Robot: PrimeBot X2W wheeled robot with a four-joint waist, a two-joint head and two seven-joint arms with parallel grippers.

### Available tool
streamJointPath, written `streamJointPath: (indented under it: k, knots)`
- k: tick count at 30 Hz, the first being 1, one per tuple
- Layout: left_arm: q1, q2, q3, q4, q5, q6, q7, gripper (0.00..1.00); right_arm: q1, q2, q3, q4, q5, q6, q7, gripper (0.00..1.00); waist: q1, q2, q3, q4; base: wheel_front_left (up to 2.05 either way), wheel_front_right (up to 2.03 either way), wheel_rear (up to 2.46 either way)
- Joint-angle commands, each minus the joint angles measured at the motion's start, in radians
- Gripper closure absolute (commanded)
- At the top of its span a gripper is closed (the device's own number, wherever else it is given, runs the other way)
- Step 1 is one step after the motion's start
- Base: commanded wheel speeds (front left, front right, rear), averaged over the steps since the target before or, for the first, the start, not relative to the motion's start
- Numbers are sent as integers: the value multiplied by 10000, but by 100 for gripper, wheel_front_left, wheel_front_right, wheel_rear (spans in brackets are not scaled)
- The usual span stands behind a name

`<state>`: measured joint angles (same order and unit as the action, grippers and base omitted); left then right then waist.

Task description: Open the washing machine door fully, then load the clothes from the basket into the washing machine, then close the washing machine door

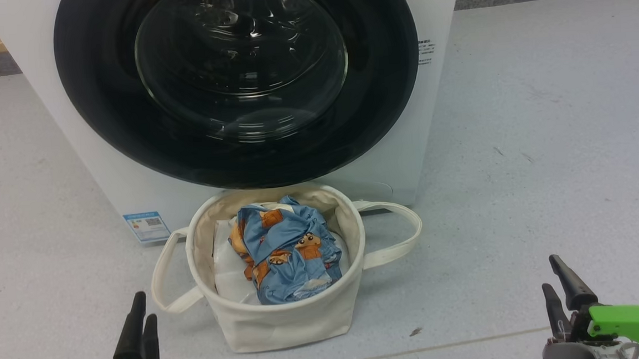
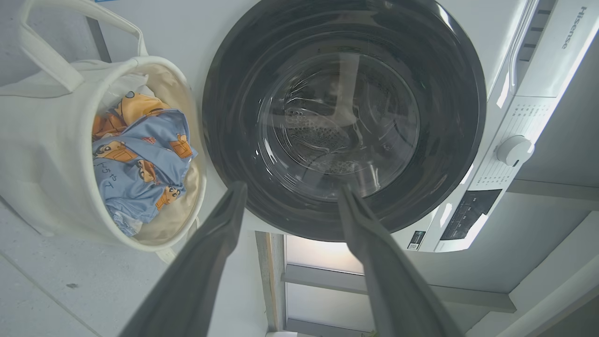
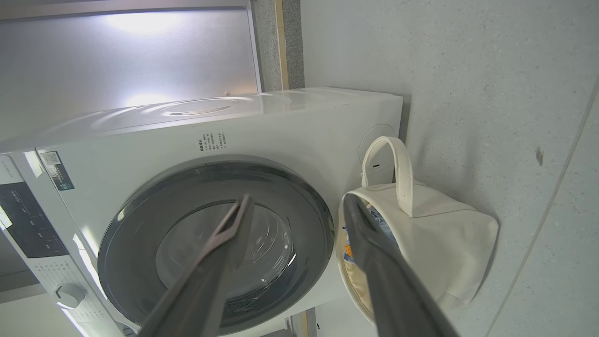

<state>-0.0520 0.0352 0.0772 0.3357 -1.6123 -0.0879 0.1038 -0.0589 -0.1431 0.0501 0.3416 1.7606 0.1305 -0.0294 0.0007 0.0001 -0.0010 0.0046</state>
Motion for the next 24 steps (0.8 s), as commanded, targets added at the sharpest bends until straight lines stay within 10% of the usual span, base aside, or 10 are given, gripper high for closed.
streamJointPath:
  k: [1,24]
  knots:
    - [-588,130,73,-217,11,43,-39,0,-528,-73,-66,-255,-91,0,-114,0,-6,-1,9,7,0,0,0]
    - [-1314,837,-714,-77,1812,-34,-831,0,-1239,-373,598,-680,-2627,1,-556,0,-7,-1,11,103,0,0,0]
